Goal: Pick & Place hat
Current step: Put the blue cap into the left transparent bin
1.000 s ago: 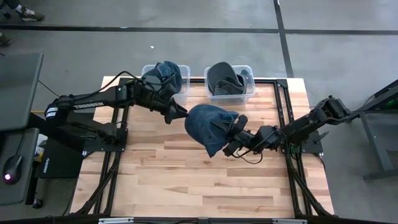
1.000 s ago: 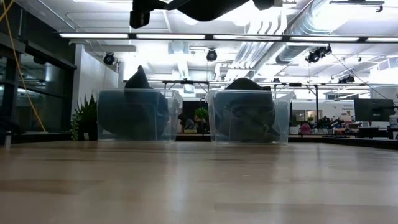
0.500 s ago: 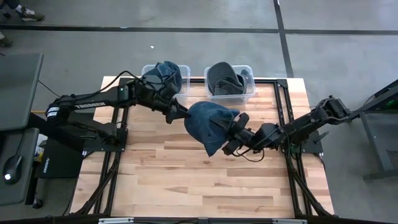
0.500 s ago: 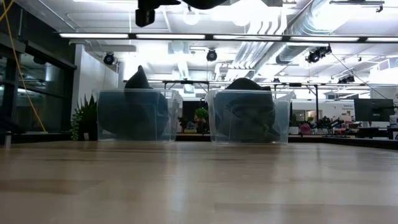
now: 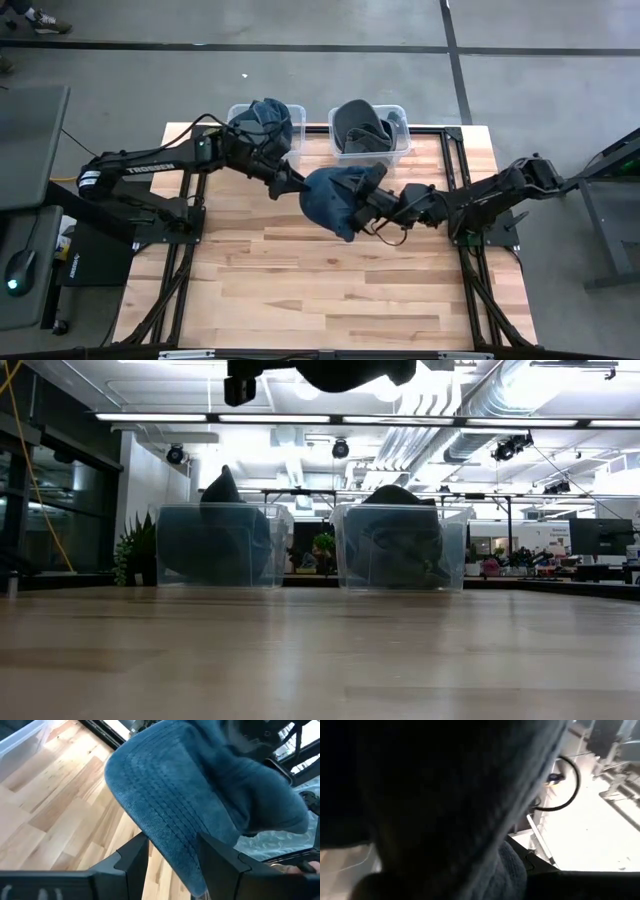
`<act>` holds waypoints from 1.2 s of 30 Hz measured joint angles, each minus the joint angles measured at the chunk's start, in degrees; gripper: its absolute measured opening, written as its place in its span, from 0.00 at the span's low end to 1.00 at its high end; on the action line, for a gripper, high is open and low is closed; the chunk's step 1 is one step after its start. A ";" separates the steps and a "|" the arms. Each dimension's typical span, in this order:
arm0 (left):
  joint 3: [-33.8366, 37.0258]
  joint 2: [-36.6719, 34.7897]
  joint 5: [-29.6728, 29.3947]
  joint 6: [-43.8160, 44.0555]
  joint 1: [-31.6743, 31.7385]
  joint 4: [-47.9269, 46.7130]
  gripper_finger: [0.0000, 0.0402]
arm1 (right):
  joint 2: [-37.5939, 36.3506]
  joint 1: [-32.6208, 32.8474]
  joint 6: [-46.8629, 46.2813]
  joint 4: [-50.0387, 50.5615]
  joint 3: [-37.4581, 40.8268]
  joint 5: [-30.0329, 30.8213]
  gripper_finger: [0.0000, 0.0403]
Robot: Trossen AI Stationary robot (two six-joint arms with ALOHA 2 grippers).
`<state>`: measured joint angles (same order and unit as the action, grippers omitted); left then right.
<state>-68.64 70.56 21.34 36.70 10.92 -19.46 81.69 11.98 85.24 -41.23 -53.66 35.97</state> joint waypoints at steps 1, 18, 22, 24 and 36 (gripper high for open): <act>0.00 -0.01 -0.06 -0.05 0.00 0.00 0.40 | -0.02 -0.16 -0.72 1.04 0.02 0.23 0.00; -0.13 0.01 2.95 1.20 -0.06 9.20 0.40 | 0.05 -1.35 -1.61 2.41 0.21 -0.14 0.00; -0.13 0.01 3.13 1.30 -0.09 8.32 0.40 | 0.05 -1.41 0.00 1.10 0.21 -1.91 0.00; -0.13 0.01 2.28 1.19 -0.09 7.44 0.40 | 0.05 -1.37 -0.16 1.14 0.21 -2.09 0.00; -0.11 0.64 -1.23 0.66 -0.07 5.97 0.40 | 0.06 -3.03 -2.34 -3.40 0.13 -9.85 0.00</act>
<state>-68.75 71.20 20.11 37.36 10.85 -13.49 81.75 8.95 82.90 -44.64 -53.54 26.12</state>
